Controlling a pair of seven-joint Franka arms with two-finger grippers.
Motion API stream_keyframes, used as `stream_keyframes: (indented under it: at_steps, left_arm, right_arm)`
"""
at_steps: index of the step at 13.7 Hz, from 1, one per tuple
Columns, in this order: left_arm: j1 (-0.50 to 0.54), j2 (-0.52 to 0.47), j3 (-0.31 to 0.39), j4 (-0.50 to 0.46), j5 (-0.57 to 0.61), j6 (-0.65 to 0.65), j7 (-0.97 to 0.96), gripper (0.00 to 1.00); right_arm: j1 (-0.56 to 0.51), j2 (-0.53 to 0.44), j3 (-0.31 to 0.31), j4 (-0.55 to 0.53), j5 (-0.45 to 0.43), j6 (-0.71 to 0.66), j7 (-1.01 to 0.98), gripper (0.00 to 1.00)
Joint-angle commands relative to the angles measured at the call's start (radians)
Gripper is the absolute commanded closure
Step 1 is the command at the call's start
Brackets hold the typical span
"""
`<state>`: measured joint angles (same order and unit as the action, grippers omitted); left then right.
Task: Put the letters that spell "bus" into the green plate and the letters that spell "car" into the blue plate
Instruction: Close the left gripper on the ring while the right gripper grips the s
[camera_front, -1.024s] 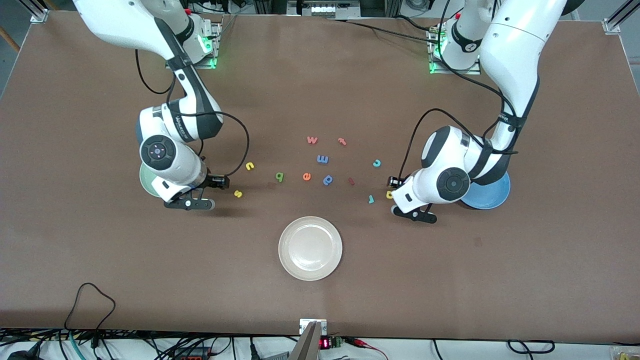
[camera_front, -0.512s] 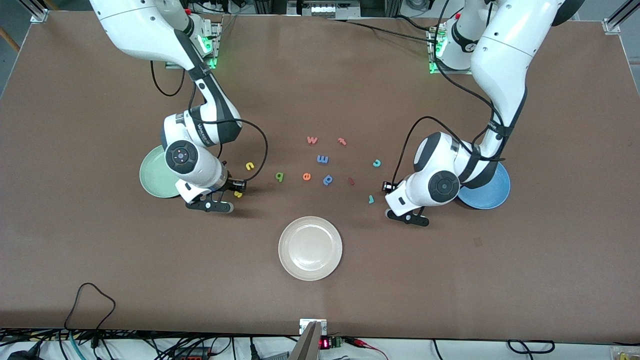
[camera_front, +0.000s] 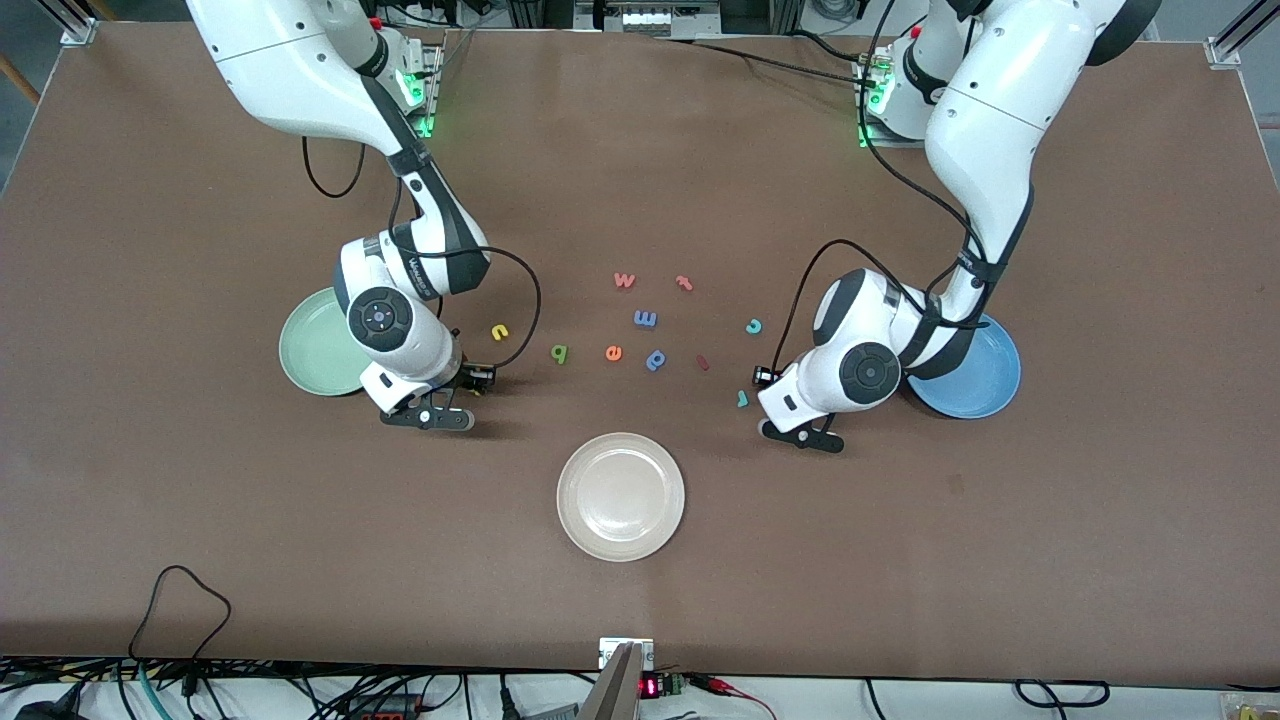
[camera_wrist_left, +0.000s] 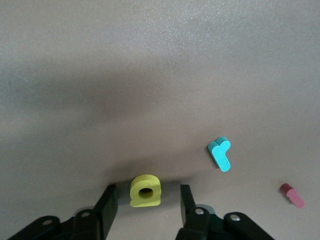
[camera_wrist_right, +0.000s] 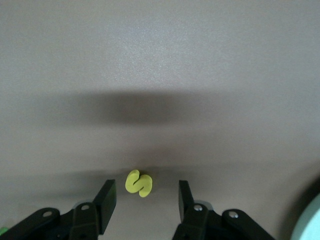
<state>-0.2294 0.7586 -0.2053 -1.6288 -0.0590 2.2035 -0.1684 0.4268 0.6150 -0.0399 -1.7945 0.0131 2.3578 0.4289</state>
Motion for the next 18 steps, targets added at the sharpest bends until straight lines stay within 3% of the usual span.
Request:
stream_keyframes:
  at_steps: [1,8,14,18]
  left_arm:
    - [-0.019,0.019,0.012,0.015,0.049,0.007,-0.014,0.49]
    - [-0.033,0.036,0.012,0.017,0.126,0.008,-0.066,0.55]
    - [-0.034,0.035,0.012,0.020,0.131,0.008,-0.065,0.77]
    - [-0.024,0.021,0.009,0.018,0.145,-0.004,-0.063,0.83]
  right_arm:
    - [0.018,0.025,-0.003,0.015,-0.015,0.026,0.008,0.41]
    - [0.024,0.054,-0.003,0.012,-0.016,0.048,0.002,0.41]
    - [0.027,0.052,0.000,0.003,-0.015,0.038,0.004,0.41]
    - [0.027,0.054,0.000,-0.003,-0.015,0.041,0.004,0.43]
